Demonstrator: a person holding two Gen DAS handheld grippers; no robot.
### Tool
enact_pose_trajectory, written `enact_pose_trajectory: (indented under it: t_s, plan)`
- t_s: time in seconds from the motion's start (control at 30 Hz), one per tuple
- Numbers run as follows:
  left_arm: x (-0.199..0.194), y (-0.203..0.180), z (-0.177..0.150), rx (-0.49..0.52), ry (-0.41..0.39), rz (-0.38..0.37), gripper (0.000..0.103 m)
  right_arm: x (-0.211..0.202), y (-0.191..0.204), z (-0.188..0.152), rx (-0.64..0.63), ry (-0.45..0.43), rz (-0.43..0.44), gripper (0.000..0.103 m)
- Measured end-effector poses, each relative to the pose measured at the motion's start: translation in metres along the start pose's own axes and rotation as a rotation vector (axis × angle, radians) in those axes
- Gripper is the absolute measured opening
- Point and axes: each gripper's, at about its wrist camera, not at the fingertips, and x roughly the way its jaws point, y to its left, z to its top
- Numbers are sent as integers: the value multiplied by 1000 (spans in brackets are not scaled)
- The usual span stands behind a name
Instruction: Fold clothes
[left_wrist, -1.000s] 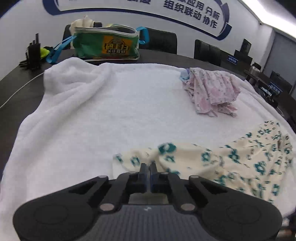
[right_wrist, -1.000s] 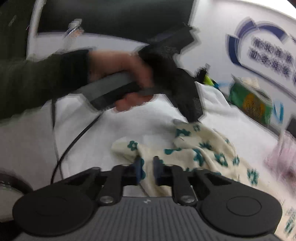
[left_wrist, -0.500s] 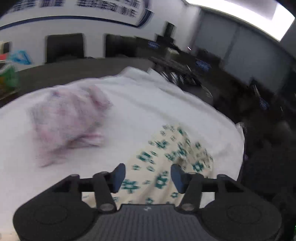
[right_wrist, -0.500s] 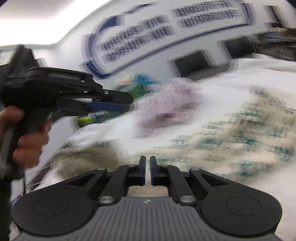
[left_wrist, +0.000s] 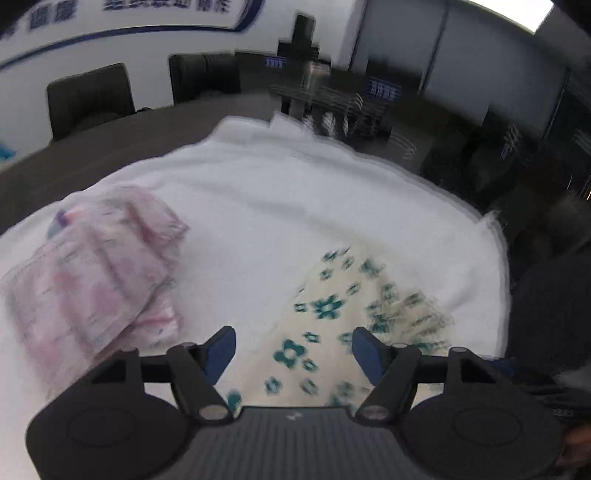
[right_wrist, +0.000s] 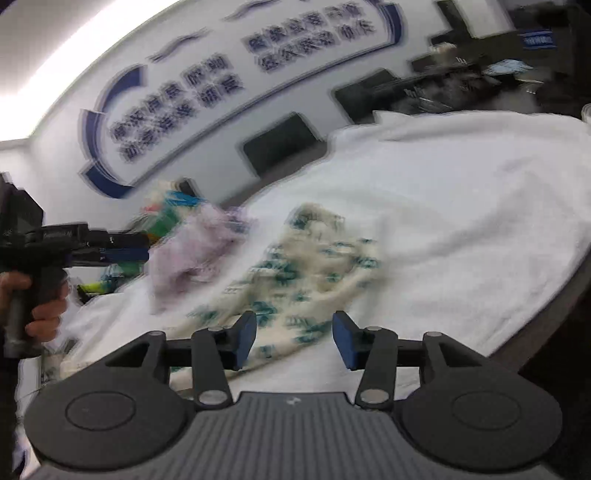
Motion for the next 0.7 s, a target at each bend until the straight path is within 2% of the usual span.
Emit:
enact_pose_trajectory:
  t_s: [0.03,0.13,0.17,0.2,0.23,0.27,0.37,0.43,0.5,0.53,0.6,0.63,0.7]
  plan:
    - [16,-5,2,32,14,13,59,10,0,2,-7,13,4,47]
    - [48,-9,1,37,50,-29,51,43,3,5,-13,30,-34,45]
    - [54,-8,-1,29,54,-52,28,49,3,5,-12,20,-55,41]
    - [59,-8,-3,18,53,-78,14,53,3,7,-22,10,-64,34]
    - [61,-7,-5,6,51,-86,5,60,6,8,-49,-4,-72,16]
    - [61,-6,-5,-14,46,-83,2,67,8,10,-80,-14,-76,5]
    - [49,8,6,-103,-24,-49,1,81,15,23,-192,-15,-56,3]
    - [36,20,16,-169,-89,-9,1,88,24,45,-297,-30,-27,3]
    - [24,38,26,-263,-164,55,1,101,34,73,-386,-33,5,3]
    - [24,47,32,-320,-182,118,1,110,38,90,-425,-30,22,3]
    - [27,65,45,-440,-199,272,2,135,43,127,-467,-17,41,3]
    - [27,71,49,-477,-185,289,4,156,44,146,-479,8,36,3]
    - [25,83,56,-530,-139,266,4,202,43,175,-456,83,5,3]
